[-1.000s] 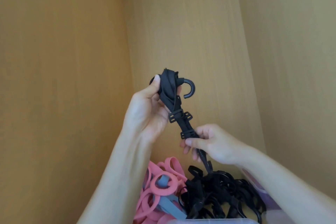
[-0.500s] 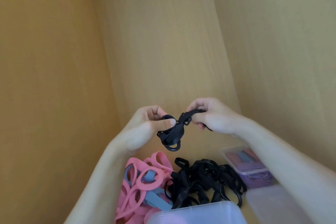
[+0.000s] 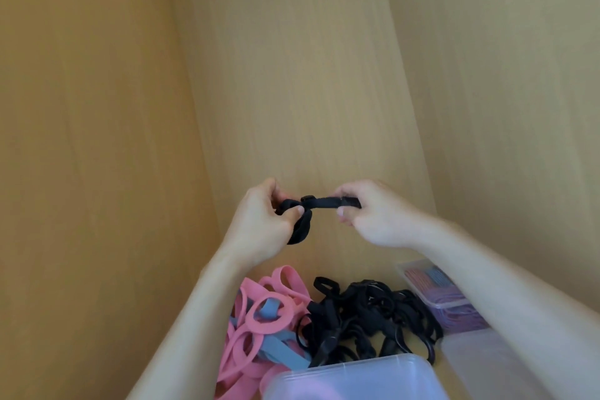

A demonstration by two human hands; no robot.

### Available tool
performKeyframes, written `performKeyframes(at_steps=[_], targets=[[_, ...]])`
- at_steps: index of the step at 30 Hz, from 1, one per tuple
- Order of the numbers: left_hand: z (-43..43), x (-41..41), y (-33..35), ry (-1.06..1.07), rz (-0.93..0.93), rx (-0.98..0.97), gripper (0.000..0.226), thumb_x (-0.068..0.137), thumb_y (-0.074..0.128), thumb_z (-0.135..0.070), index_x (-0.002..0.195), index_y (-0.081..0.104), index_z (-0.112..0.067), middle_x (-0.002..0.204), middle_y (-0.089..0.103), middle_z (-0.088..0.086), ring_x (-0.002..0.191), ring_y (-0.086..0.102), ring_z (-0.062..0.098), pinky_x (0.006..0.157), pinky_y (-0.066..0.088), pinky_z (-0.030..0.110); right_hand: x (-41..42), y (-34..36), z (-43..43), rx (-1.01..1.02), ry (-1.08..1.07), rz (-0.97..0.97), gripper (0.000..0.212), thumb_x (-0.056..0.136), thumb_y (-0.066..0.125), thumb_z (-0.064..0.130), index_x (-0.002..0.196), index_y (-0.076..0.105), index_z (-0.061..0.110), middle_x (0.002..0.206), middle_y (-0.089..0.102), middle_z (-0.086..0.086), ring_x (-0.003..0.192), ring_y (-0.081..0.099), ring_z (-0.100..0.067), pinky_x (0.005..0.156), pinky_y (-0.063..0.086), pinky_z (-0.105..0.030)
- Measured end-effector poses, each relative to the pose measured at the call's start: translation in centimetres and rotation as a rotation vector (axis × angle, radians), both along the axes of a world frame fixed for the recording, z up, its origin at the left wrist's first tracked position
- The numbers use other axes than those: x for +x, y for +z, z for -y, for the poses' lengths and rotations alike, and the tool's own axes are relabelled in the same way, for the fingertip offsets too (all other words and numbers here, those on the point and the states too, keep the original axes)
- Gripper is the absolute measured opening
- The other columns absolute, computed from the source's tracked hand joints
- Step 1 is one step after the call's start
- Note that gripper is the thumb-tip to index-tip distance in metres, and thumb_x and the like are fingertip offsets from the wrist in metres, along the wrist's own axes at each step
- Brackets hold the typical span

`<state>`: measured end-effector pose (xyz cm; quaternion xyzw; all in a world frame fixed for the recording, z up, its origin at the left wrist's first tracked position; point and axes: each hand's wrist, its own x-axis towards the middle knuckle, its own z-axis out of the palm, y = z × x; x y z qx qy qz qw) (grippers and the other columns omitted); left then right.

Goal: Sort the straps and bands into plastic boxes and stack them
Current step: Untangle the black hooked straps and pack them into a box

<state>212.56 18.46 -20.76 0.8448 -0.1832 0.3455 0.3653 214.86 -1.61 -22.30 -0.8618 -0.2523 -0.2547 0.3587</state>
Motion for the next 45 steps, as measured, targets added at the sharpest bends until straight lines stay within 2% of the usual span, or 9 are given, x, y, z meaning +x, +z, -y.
performKeyframes(at_steps=[5,11,19,22,27,32,36,39,45], targets=[[0.4,0.0,-0.2,0.023,0.11,0.128,0.02,0.09,0.066,-0.013,0.08,0.052,-0.021,0.091,0.073,-0.011,0.081,0.067,0.017,0.074,0.057,0.045,0.7,-0.8,-0.1,-0.165,-0.133,-0.054,0.014,0.099,0.056,0.017,0.104,0.069,0.014,0.101,0.071,-0.01,0.094,0.067,-0.032,0.084,0.056,-0.042],[0.3,0.2,-0.4,0.033,0.187,0.219,0.024,0.087,0.064,-0.019,0.076,0.045,-0.029,0.09,0.072,-0.015,0.078,0.066,0.015,0.07,0.056,0.049,0.8,-2.4,-1.9,-0.24,-0.054,-0.14,0.018,0.098,0.059,0.025,0.087,0.059,0.011,0.079,0.057,-0.003,0.069,0.053,-0.024,0.064,0.045,-0.035],[0.2,0.9,-0.8,0.044,0.303,0.09,0.023,0.087,0.067,-0.027,0.078,0.047,-0.031,0.09,0.07,-0.018,0.085,0.065,0.007,0.073,0.056,0.044,0.3,-1.8,-1.2,0.182,0.307,-0.323,0.015,0.097,0.058,0.012,0.092,0.044,0.011,0.081,0.073,-0.012,0.054,0.066,-0.021,0.056,0.056,-0.034],[0.0,1.3,-0.7,0.085,0.385,0.054,0.023,0.087,0.072,-0.032,0.079,0.05,-0.031,0.091,0.061,-0.019,0.087,0.058,0.001,0.072,0.055,0.036,0.4,-1.6,-1.1,0.224,0.278,-0.283,0.013,0.1,0.057,0.022,0.093,0.048,0.016,0.053,0.048,0.007,0.045,0.04,-0.012,0.041,0.036,-0.024],[-0.2,1.4,-0.4,0.146,0.424,0.024,0.025,0.086,0.076,-0.035,0.076,0.053,-0.033,0.081,0.055,-0.014,0.079,0.054,0.003,0.063,0.041,0.013,0.6,-0.8,-1.4,0.422,0.282,-0.246,0.042,0.106,0.038,0.036,0.096,0.067,0.007,0.056,0.038,0.006,0.04,0.029,-0.004,0.04,0.023,-0.021],[-0.2,1.3,-0.1,0.081,0.297,-0.144,0.02,0.087,0.076,-0.03,0.08,0.058,-0.024,0.082,0.068,-0.005,0.074,0.064,0.012,0.064,0.048,0.024,-0.4,0.2,-1.6,0.491,0.327,-0.181,0.027,0.105,0.046,0.017,0.087,0.066,0.01,0.057,0.047,0.003,0.046,0.04,-0.01,0.042,0.034,-0.024],[-0.2,1.1,0.2,-0.003,0.24,-0.316,0.02,0.088,0.077,-0.027,0.08,0.059,-0.023,0.075,0.072,-0.006,0.065,0.066,0.005,0.056,0.043,0.016,-0.9,0.4,-1.6,0.379,0.36,-0.139,0.016,0.101,0.058,0.018,0.095,0.07,0.009,0.075,0.071,-0.002,0.069,0.066,-0.015,0.069,0.053,-0.025],[-0.3,1.0,0.3,-0.045,0.251,-0.41,0.018,0.089,0.076,-0.022,0.08,0.06,-0.021,0.084,0.074,-0.001,0.082,0.072,0.018,0.074,0.056,0.034,-1.0,0.2,-1.7,0.303,0.348,-0.13,0.012,0.096,0.067,0.025,0.095,0.075,0.017,0.093,0.076,0.002,0.089,0.071,-0.011,0.087,0.052,-0.025],[-0.8,1.4,0.2,-0.201,0.171,-0.812,0.019,0.094,0.07,-0.017,0.082,0.057,-0.01,0.104,0.071,0.02,0.103,0.071,0.032,0.089,0.061,0.042,-1.6,0.0,-1.8,0.197,0.398,-0.184,0.006,0.09,0.072,0.031,0.087,0.075,0.026,0.079,0.07,0.014,0.059,0.056,0.007,0.061,0.044,-0.012]])
